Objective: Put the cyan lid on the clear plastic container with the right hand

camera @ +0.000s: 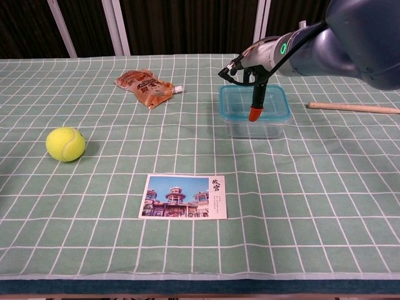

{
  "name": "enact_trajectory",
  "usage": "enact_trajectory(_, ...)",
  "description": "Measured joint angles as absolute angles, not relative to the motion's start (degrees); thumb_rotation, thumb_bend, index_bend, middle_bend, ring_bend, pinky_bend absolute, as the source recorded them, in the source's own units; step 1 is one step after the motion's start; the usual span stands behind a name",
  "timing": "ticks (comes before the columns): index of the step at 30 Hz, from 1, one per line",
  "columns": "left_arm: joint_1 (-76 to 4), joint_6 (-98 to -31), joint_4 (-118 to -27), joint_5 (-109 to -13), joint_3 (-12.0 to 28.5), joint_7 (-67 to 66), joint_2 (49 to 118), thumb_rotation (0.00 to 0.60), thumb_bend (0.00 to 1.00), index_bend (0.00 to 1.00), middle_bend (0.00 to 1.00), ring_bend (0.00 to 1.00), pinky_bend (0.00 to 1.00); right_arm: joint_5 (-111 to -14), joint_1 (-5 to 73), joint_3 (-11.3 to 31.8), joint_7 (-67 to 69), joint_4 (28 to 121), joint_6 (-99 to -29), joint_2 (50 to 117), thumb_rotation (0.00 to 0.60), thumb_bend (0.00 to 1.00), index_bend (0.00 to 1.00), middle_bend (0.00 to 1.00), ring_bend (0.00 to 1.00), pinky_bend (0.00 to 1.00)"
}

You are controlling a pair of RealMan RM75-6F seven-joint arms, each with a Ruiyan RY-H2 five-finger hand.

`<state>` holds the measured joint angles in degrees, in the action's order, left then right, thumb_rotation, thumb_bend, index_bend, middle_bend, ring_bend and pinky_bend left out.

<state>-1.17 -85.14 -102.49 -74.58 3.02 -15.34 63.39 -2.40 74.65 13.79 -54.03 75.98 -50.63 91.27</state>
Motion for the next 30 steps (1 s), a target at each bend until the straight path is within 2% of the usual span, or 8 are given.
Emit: enact_trajectory(30,-1.2,-85.2,-102.41,-74.3,3.04,-15.4,63.4,0.6,0.5,0.05,0.0,0.0,0.0,-2.55,74.46,13.14,-53.72,73.83,-49.76,92.29,0.6,0.24,0.0,0.45,0.11,0.0)
